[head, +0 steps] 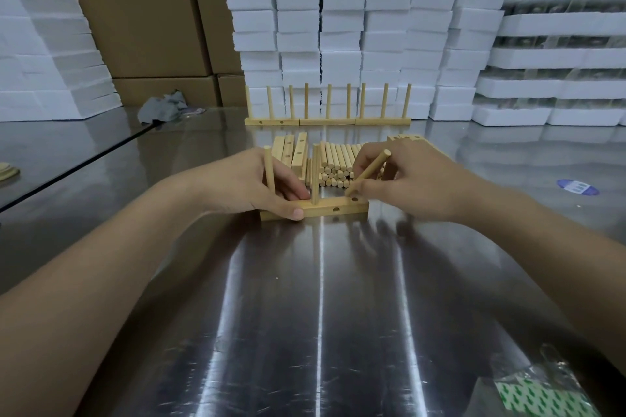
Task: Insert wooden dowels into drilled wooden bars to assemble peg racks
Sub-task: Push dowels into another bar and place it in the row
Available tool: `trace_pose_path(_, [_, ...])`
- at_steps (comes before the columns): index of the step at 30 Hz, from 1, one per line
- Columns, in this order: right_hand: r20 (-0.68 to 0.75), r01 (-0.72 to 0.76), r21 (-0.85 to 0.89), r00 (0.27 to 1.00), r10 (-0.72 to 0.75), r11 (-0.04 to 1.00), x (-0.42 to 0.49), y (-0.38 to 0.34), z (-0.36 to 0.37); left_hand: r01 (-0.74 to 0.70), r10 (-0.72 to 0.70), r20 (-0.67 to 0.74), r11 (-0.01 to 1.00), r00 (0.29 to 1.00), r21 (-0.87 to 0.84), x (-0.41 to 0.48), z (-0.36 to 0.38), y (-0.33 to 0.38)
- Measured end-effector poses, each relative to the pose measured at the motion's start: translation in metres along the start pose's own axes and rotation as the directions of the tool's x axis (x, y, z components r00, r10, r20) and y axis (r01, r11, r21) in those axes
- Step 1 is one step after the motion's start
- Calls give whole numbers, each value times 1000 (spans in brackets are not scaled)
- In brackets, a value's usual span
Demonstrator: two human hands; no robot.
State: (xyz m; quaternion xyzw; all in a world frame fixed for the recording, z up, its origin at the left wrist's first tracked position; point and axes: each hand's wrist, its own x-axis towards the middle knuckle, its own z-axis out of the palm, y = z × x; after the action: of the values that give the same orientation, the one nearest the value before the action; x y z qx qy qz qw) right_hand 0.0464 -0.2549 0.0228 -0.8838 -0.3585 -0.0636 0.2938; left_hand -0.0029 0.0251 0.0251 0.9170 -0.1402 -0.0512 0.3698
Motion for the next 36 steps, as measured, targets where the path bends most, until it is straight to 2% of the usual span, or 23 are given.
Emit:
trace_pose_path(7, [93,27,17,995,-29,999,-4,-4,-9,3,-4,27,999,1000,44,-1,-1,2])
trace_pose_path(15, [139,46,-71,990,-35,996,-3,-5,-9,8,-9,41,1000,999,21,-1,-1,3])
trace_pose_path(20, [151,33,-158,989,-9,987,-2,-9,-9,17,-17,45,1000,999,7,-1,0,4])
trace_pose_path(30, [159,20,-150,987,4,988,2,-5,-5,29,-27,53,999,998,-34,-3,1,7])
trace_pose_path(36, [122,49,-239,992,-20,970,2,-13,2,39,-38,54,999,998,-21,-3,1,7])
